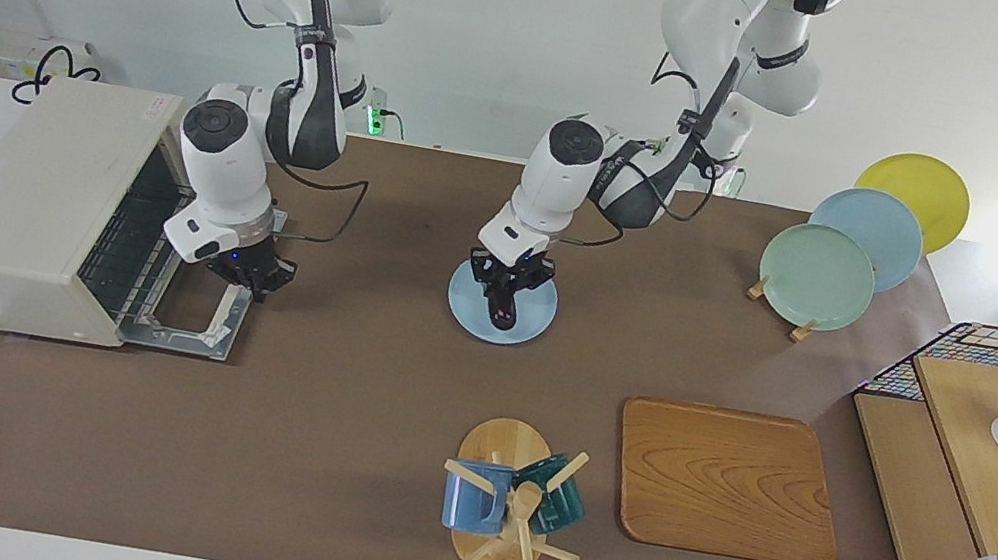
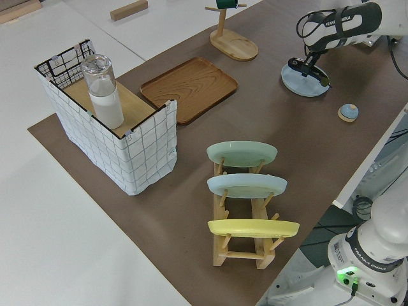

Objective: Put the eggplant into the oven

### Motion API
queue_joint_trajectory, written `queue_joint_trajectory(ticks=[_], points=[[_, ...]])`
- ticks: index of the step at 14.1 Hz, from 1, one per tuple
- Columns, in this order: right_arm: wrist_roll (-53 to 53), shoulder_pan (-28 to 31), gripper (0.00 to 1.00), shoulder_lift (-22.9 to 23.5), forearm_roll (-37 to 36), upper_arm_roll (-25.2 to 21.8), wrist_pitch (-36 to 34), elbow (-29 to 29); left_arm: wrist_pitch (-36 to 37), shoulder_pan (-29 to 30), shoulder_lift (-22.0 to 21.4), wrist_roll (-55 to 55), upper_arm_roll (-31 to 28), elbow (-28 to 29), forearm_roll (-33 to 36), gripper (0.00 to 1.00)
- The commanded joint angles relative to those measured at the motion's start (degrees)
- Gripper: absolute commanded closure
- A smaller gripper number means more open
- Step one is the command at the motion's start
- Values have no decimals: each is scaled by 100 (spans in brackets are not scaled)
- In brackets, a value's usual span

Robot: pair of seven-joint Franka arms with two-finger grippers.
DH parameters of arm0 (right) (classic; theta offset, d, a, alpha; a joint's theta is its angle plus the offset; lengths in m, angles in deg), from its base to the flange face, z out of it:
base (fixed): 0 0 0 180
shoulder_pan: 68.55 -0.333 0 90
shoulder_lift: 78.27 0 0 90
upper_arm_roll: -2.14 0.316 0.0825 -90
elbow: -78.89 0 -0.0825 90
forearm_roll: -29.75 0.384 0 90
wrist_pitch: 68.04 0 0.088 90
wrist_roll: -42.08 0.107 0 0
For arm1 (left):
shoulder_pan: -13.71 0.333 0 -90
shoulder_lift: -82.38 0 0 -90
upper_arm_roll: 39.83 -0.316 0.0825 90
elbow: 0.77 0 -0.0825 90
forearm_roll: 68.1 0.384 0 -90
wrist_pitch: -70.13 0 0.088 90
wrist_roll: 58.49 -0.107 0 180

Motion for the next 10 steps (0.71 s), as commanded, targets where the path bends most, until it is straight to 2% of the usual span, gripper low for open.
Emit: queue_joint_trajectory(ticks=[1,3,4,5,6,7,9,10], points=[[154,-274,100,-57,120,-61,-332,-230,-52,-41,-34,-110,-85,54,-61,30],[189,-336,100,-58,120,-52,-745,-581,-43,-41,-42,-101,-94,46,-61,4],[198,-415,100,-57,120,-52,-764,-652,-17,-24,-60,-101,-94,46,-61,0],[207,-459,54,-75,120,-52,-764,-671,71,-6,-95,-110,-103,37,-61,0],[215,-503,24,-101,111,-52,-773,-706,219,55,-156,-189,-129,-7,-61,0],[198,-591,17,-119,111,-52,-790,-758,395,247,-261,-320,-129,-68,-61,0],[101,-670,16,-93,120,96,-1122,-1082,799,555,-437,-496,-129,-278,-61,0],[197,-758,16,-40,311,263,-1447,-1423,1132,783,-464,-593,-129,-497,-61,0]])
